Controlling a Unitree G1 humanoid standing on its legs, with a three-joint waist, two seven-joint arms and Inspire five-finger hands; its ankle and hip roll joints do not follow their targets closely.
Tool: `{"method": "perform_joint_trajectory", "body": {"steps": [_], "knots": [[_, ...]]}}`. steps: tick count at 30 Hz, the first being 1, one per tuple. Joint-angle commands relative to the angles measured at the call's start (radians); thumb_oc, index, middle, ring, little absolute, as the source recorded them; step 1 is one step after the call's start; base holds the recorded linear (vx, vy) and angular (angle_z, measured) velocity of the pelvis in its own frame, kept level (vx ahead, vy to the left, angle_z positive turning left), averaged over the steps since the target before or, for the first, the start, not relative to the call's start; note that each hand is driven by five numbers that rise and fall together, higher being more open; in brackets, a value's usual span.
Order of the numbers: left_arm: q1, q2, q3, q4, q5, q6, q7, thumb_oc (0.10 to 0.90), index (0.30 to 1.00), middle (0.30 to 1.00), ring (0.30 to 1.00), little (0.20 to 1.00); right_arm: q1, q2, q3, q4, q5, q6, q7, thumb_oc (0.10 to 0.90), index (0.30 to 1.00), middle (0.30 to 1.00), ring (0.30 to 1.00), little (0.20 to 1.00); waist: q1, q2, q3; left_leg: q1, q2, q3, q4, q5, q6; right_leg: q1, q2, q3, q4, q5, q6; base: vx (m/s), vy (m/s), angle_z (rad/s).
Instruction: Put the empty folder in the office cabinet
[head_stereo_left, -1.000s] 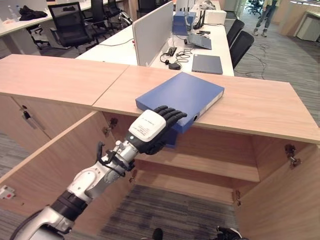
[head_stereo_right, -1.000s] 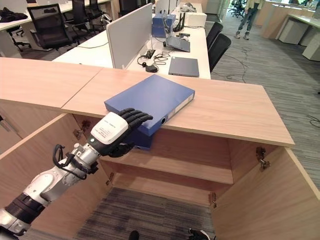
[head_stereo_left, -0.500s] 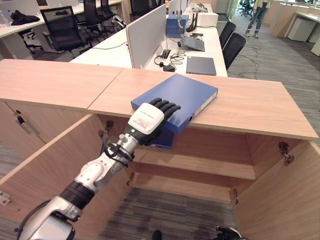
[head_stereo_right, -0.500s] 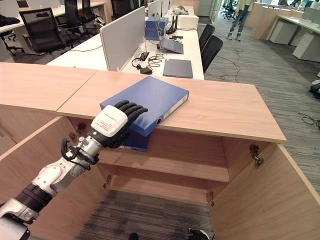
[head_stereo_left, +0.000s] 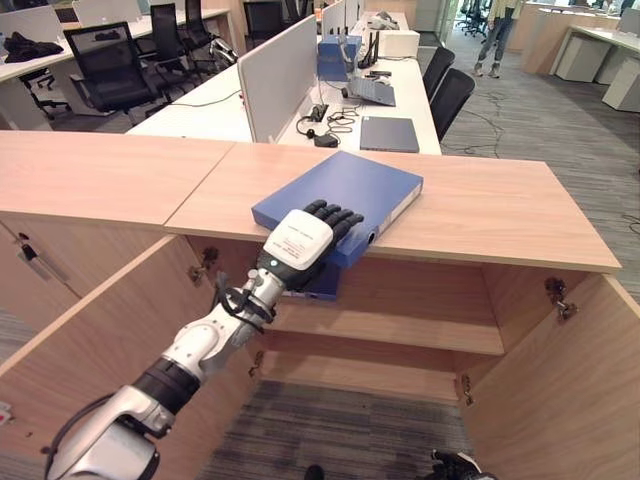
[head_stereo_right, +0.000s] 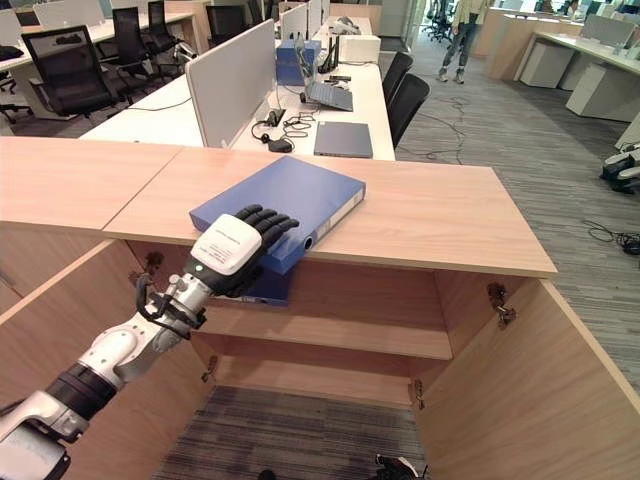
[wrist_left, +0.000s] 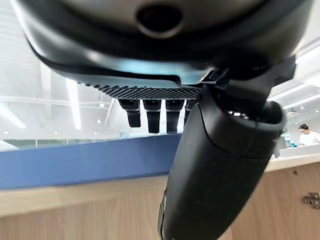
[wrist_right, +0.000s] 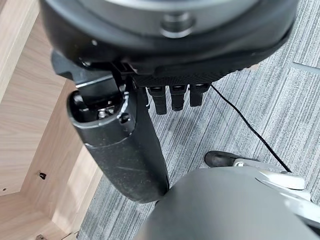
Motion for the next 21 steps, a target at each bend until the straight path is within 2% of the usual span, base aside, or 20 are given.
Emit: {"method": "perform_joint_trajectory", "body": {"steps": [1, 4, 7, 8, 9, 13, 21], "knots": [[-0.254, -0.013, 0.022, 0.070, -0.010, 0.019, 0.057, 0.800, 0.900, 0.900, 0.900, 0.900, -0.012, -0.020, 0.040, 0.021, -0.023, -0.009, -0.004, 0.800, 0.900, 0.900, 0.900, 0.900, 0.016, -0.015, -0.030, 0.039, 0.019, -0.038, -0.001, -0.147, -0.007, -0.060, -0.028, -0.102, 0.023, -0.026, 0.051, 0.00, 0.000, 0.00], [-0.303, -0.036, -0.012, 0.156, -0.020, 0.042, 0.061, 0.800, 0.900, 0.900, 0.900, 0.900, -0.016, -0.024, 0.048, 0.022, -0.024, -0.007, -0.005, 0.800, 0.900, 0.900, 0.900, 0.900, 0.009, -0.015, -0.033, 0.039, 0.020, -0.034, -0.001, -0.146, -0.007, -0.061, -0.028, -0.100, 0.023, -0.025, 0.052, 0.00, 0.000, 0.00], [-0.350, -0.057, -0.037, 0.235, -0.026, 0.069, 0.073, 0.712, 0.768, 0.768, 0.768, 0.768, -0.021, -0.028, 0.054, 0.022, -0.022, -0.006, -0.007, 0.800, 0.900, 0.900, 0.900, 0.900, 0.003, -0.014, -0.035, 0.039, 0.021, -0.032, -0.001, -0.146, -0.007, -0.062, -0.028, -0.099, 0.024, -0.026, 0.054, 0.00, 0.000, 0.00], [-0.366, -0.062, -0.044, 0.259, -0.029, 0.077, 0.076, 0.605, 0.608, 0.608, 0.608, 0.608, -0.024, -0.030, 0.055, 0.021, -0.022, -0.006, -0.007, 0.800, 0.900, 0.900, 0.900, 0.900, 0.000, -0.014, -0.035, 0.039, 0.021, -0.031, -0.001, -0.146, -0.007, -0.063, -0.028, -0.097, 0.025, -0.026, 0.055, 0.00, 0.000, 0.00], [-0.379, -0.066, -0.048, 0.279, -0.034, 0.082, 0.081, 0.400, 0.300, 0.300, 0.300, 0.300, -0.025, -0.031, 0.054, 0.021, -0.021, -0.005, -0.006, 0.800, 0.900, 0.900, 0.900, 0.900, 0.000, -0.013, -0.035, 0.040, 0.022, -0.030, -0.001, -0.146, -0.007, -0.064, -0.028, -0.097, 0.026, -0.025, 0.055, 0.00, 0.000, 0.00], [-0.410, -0.081, -0.056, 0.350, -0.050, 0.106, 0.098, 0.400, 0.300, 0.300, 0.300, 0.300, -0.026, -0.035, 0.059, 0.021, -0.018, -0.006, -0.005, 0.800, 0.900, 0.900, 0.900, 0.900, -0.007, -0.012, -0.039, 0.043, 0.024, -0.023, -0.001, -0.148, -0.007, -0.065, -0.029, -0.092, 0.028, -0.025, 0.057, 0.00, 0.000, 0.00], [-0.374, -0.086, -0.024, 0.338, -0.062, 0.107, 0.124, 0.400, 0.300, 0.300, 0.300, 0.300, -0.018, -0.028, 0.062, 0.030, -0.021, -0.007, -0.010, 0.800, 0.900, 0.900, 0.900, 0.900, -0.008, -0.015, -0.042, 0.048, 0.025, -0.018, -0.001, -0.151, -0.005, -0.065, -0.030, -0.088, 0.029, -0.026, 0.056, 0.00, -0.002, -0.03]]}}
